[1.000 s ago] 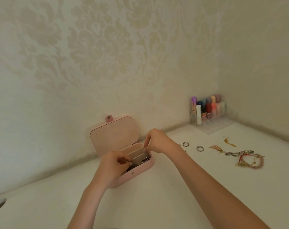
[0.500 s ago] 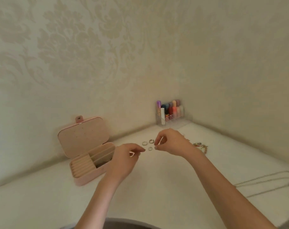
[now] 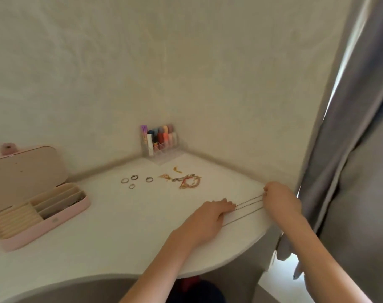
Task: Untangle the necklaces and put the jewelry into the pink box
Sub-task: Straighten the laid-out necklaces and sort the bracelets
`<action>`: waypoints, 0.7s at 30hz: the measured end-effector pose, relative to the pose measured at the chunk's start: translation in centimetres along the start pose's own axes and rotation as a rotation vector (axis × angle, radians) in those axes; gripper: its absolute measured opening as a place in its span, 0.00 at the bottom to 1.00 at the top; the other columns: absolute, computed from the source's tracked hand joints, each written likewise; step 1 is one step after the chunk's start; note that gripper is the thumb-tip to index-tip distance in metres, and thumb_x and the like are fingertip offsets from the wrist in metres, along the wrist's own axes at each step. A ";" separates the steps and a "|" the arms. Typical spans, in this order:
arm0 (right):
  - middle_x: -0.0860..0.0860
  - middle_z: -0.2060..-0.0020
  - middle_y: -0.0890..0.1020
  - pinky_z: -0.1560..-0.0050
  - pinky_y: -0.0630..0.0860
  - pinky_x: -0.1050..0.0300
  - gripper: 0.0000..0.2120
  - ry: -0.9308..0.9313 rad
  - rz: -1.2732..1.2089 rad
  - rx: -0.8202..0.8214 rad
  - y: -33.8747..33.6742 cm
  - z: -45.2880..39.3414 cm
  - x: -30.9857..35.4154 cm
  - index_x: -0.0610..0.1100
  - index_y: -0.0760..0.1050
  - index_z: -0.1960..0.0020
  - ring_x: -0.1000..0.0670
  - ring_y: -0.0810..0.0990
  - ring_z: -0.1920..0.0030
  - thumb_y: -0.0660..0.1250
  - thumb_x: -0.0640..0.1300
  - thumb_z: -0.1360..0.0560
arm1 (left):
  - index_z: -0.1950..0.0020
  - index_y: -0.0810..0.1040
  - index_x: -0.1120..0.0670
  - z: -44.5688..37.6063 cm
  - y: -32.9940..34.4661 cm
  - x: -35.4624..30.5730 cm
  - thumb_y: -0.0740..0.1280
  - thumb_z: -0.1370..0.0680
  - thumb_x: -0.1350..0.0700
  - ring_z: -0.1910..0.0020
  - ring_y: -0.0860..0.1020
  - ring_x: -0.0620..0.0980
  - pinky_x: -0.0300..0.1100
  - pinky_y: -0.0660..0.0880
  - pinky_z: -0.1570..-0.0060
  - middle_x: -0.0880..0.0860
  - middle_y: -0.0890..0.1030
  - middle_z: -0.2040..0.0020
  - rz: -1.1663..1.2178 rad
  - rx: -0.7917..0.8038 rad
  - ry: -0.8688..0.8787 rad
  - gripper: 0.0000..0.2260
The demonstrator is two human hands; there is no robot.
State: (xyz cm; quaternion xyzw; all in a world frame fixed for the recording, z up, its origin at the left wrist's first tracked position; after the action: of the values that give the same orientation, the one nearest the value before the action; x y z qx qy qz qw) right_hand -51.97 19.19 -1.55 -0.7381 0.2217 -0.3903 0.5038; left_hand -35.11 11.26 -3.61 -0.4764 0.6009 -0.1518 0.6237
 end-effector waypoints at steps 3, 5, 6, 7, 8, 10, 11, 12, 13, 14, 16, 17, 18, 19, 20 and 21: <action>0.43 0.45 0.79 0.51 0.73 0.55 0.14 0.057 0.058 -0.044 -0.3 0.3 -0.5 0.42 0.77 0.45 0.41 0.78 0.44 0.56 0.33 0.24 | 0.29 0.70 0.53 0.3 -0.1 0.3 0.55 0.18 0.63 0.27 0.60 0.39 0.28 0.48 0.32 0.48 0.68 0.28 -0.022 -0.018 0.002 0.18; 0.42 0.47 0.80 0.52 0.74 0.54 0.14 0.052 0.038 -0.093 -0.4 0.1 -0.4 0.41 0.78 0.47 0.41 0.78 0.45 0.57 0.32 0.25 | 0.32 0.73 0.53 0.5 -0.5 0.6 0.56 0.18 0.63 0.29 0.62 0.39 0.27 0.50 0.32 0.48 0.71 0.30 0.019 -0.048 -0.021 0.17; 0.41 0.47 0.80 0.52 0.75 0.54 0.14 0.045 0.019 -0.111 -0.4 0.0 -0.3 0.41 0.78 0.47 0.40 0.78 0.46 0.57 0.31 0.25 | 0.32 0.74 0.54 0.5 -0.6 0.7 0.57 0.19 0.63 0.29 0.63 0.39 0.26 0.51 0.33 0.48 0.72 0.30 0.037 -0.060 -0.035 0.16; 0.41 0.48 0.80 0.53 0.75 0.54 0.15 0.034 0.004 -0.127 -0.5 -0.1 -0.3 0.41 0.78 0.48 0.41 0.78 0.46 0.57 0.30 0.26 | 0.33 0.75 0.54 0.5 -0.7 0.8 0.57 0.19 0.64 0.29 0.64 0.39 0.25 0.52 0.34 0.49 0.72 0.31 0.048 -0.067 -0.045 0.16; 0.42 0.49 0.80 0.53 0.75 0.55 0.15 0.025 -0.003 -0.136 -0.5 -0.3 -0.3 0.41 0.78 0.49 0.41 0.78 0.48 0.57 0.29 0.26 | 0.34 0.75 0.54 0.6 -0.7 0.9 0.57 0.19 0.64 0.29 0.64 0.39 0.23 0.52 0.35 0.49 0.73 0.31 0.051 -0.071 -0.049 0.16; 0.43 0.53 0.79 0.53 0.76 0.54 0.16 0.008 -0.010 -0.142 -0.3 -0.6 -0.3 0.42 0.79 0.51 0.43 0.77 0.51 0.57 0.28 0.28 | 0.34 0.76 0.54 0.6 -0.7 0.8 0.58 0.19 0.64 0.31 0.65 0.37 0.18 0.51 0.39 0.49 0.73 0.32 0.053 -0.079 -0.051 0.16; 0.44 0.53 0.79 0.52 0.77 0.52 0.17 -0.002 -0.023 -0.138 -0.2 -0.8 -0.3 0.42 0.78 0.50 0.43 0.77 0.51 0.56 0.28 0.28 | 0.35 0.76 0.54 0.6 -0.7 0.8 0.58 0.19 0.64 0.32 0.64 0.35 0.16 0.50 0.40 0.49 0.73 0.32 0.056 -0.085 -0.051 0.16; 0.43 0.52 0.78 0.50 0.76 0.50 0.18 -0.015 -0.044 -0.130 0.0 -1.0 -0.2 0.42 0.78 0.49 0.43 0.76 0.50 0.55 0.28 0.28 | 0.35 0.76 0.54 0.6 -0.7 0.9 0.58 0.19 0.64 0.34 0.64 0.33 0.16 0.51 0.41 0.49 0.74 0.32 0.061 -0.091 -0.051 0.15; 0.43 0.50 0.78 0.49 0.76 0.49 0.19 -0.039 -0.068 -0.121 0.2 -1.2 0.1 0.43 0.78 0.46 0.42 0.76 0.49 0.54 0.28 0.28 | 0.36 0.77 0.54 0.6 -0.7 0.9 0.59 0.19 0.64 0.35 0.64 0.32 0.16 0.51 0.41 0.49 0.74 0.33 0.070 -0.098 -0.051 0.15; 0.43 0.48 0.77 0.50 0.76 0.50 0.20 -0.072 -0.094 -0.113 0.4 -1.3 0.5 0.43 0.77 0.44 0.42 0.76 0.48 0.54 0.28 0.28 | 0.37 0.78 0.54 0.5 -0.7 1.1 0.59 0.20 0.63 0.37 0.65 0.31 0.17 0.53 0.41 0.49 0.75 0.34 0.087 -0.109 -0.060 0.14; 0.44 0.48 0.76 0.53 0.75 0.52 0.21 -0.142 -0.179 -0.105 0.5 -1.5 1.6 0.44 0.76 0.44 0.44 0.77 0.51 0.54 0.27 0.28 | 0.41 0.81 0.54 0.4 -1.1 1.5 0.62 0.21 0.63 0.39 0.68 0.31 0.19 0.58 0.39 0.48 0.78 0.37 0.162 -0.157 -0.100 0.12; 0.44 0.49 0.76 0.55 0.75 0.53 0.21 -0.179 -0.244 -0.104 0.4 -1.6 2.3 0.45 0.77 0.45 0.45 0.77 0.52 0.55 0.27 0.28 | 0.43 0.82 0.53 0.3 -1.4 1.7 0.63 0.21 0.62 0.42 0.71 0.30 0.23 0.62 0.38 0.46 0.79 0.40 0.208 -0.188 -0.123 0.11; 0.44 0.50 0.76 0.55 0.75 0.53 0.20 -0.222 -0.324 -0.105 0.2 -1.6 3.2 0.45 0.78 0.47 0.46 0.77 0.54 0.55 0.27 0.28 | 0.43 0.81 0.52 0.1 -1.9 2.0 0.65 0.22 0.61 0.44 0.72 0.31 0.27 0.66 0.37 0.44 0.79 0.43 0.230 -0.226 -0.143 0.10; 0.45 0.52 0.77 0.55 0.75 0.53 0.19 -0.261 -0.416 -0.099 0.0 -1.6 4.1 0.45 0.78 0.50 0.46 0.77 0.55 0.55 0.27 0.27 | 0.42 0.80 0.51 0.0 -2.4 2.0 0.66 0.23 0.59 0.44 0.73 0.32 0.29 0.67 0.38 0.42 0.78 0.44 0.231 -0.263 -0.160 0.11; 0.46 0.54 0.78 0.55 0.76 0.54 0.18 -0.287 -0.519 -0.076 -0.3 -1.6 5.1 0.45 0.79 0.53 0.48 0.78 0.56 0.57 0.27 0.26 | 0.39 0.77 0.50 -0.1 -2.9 2.2 0.67 0.23 0.57 0.43 0.73 0.35 0.30 0.67 0.39 0.41 0.77 0.43 0.239 -0.299 -0.179 0.13; 0.48 0.56 0.78 0.58 0.77 0.58 0.16 -0.301 -0.627 -0.032 -0.5 -1.5 6.0 0.46 0.79 0.55 0.49 0.79 0.59 0.58 0.28 0.25 | 0.36 0.74 0.50 -0.3 -3.4 2.4 0.68 0.24 0.56 0.40 0.73 0.37 0.31 0.66 0.39 0.42 0.77 0.41 0.286 -0.330 -0.193 0.16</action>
State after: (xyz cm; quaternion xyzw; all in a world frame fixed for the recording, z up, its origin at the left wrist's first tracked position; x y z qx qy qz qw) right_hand -49.62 14.22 1.30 -0.8273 -0.0865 -0.4094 0.3747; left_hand -33.51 7.61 -2.34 -0.4944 0.6164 0.0847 0.6071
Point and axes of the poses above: each hand's wrist, its own z-axis away from the middle knuckle, its own y-axis out of the palm, x = y × z, the point moved 8 cm from there along -z, towards the middle knuckle
